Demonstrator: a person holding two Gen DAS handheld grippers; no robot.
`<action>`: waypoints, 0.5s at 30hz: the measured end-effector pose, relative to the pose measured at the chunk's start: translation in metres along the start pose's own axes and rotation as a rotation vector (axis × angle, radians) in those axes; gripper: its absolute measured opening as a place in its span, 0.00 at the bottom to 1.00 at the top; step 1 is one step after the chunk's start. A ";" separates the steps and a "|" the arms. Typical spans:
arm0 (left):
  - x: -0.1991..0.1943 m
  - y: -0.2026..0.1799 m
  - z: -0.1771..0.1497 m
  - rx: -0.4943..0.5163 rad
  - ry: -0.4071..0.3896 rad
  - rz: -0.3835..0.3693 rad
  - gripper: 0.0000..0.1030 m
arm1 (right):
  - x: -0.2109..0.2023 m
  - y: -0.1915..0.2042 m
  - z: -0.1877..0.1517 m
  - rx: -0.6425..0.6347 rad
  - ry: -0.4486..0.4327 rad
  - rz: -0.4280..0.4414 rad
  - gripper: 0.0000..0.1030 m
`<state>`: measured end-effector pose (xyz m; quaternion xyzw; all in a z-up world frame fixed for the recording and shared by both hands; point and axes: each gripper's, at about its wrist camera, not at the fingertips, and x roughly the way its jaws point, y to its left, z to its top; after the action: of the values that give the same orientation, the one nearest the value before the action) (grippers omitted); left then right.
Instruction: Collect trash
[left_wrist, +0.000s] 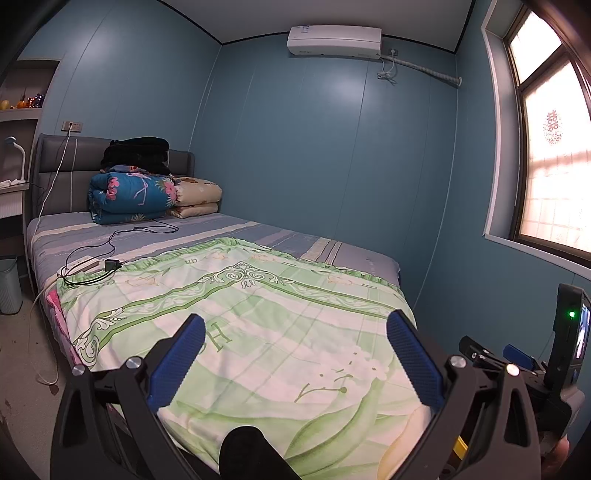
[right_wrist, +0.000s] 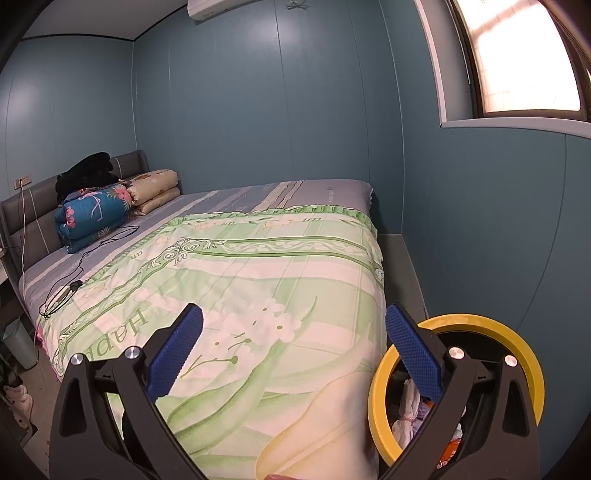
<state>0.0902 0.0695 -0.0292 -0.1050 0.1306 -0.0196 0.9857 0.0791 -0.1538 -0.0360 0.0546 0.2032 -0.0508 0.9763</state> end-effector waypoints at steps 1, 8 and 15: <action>0.000 0.000 0.000 0.000 -0.001 0.001 0.92 | 0.000 0.001 -0.001 0.000 -0.001 -0.001 0.92; -0.002 -0.005 -0.001 0.016 -0.013 0.006 0.92 | 0.002 0.002 -0.002 0.000 0.013 0.003 0.92; -0.002 -0.005 -0.003 0.019 -0.012 0.003 0.92 | 0.003 0.001 -0.003 0.002 0.018 0.002 0.92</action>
<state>0.0871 0.0643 -0.0301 -0.0957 0.1247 -0.0186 0.9874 0.0808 -0.1528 -0.0396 0.0561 0.2117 -0.0493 0.9745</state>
